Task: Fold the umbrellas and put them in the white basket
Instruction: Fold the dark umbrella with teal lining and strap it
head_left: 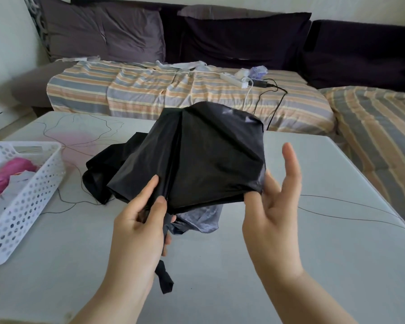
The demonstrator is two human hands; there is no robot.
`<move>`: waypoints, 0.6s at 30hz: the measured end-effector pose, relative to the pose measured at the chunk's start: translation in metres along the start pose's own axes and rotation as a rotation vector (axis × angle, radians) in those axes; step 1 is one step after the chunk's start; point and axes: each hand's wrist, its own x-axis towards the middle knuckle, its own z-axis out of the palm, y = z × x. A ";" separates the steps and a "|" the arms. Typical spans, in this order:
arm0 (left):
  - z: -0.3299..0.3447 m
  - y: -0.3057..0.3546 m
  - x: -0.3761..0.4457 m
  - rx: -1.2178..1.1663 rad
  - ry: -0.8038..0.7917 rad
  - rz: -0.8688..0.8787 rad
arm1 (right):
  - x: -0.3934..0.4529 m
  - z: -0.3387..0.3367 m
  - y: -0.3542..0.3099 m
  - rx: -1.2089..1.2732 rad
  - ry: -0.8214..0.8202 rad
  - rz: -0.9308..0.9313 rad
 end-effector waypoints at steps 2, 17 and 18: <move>0.000 0.001 -0.001 0.020 0.003 0.003 | 0.001 0.006 0.004 0.106 0.012 0.274; -0.004 0.006 -0.003 0.062 -0.010 0.007 | 0.002 0.001 -0.006 -0.138 -0.048 0.209; -0.004 0.007 -0.003 0.069 -0.019 0.016 | 0.003 0.002 -0.008 0.033 -0.137 0.277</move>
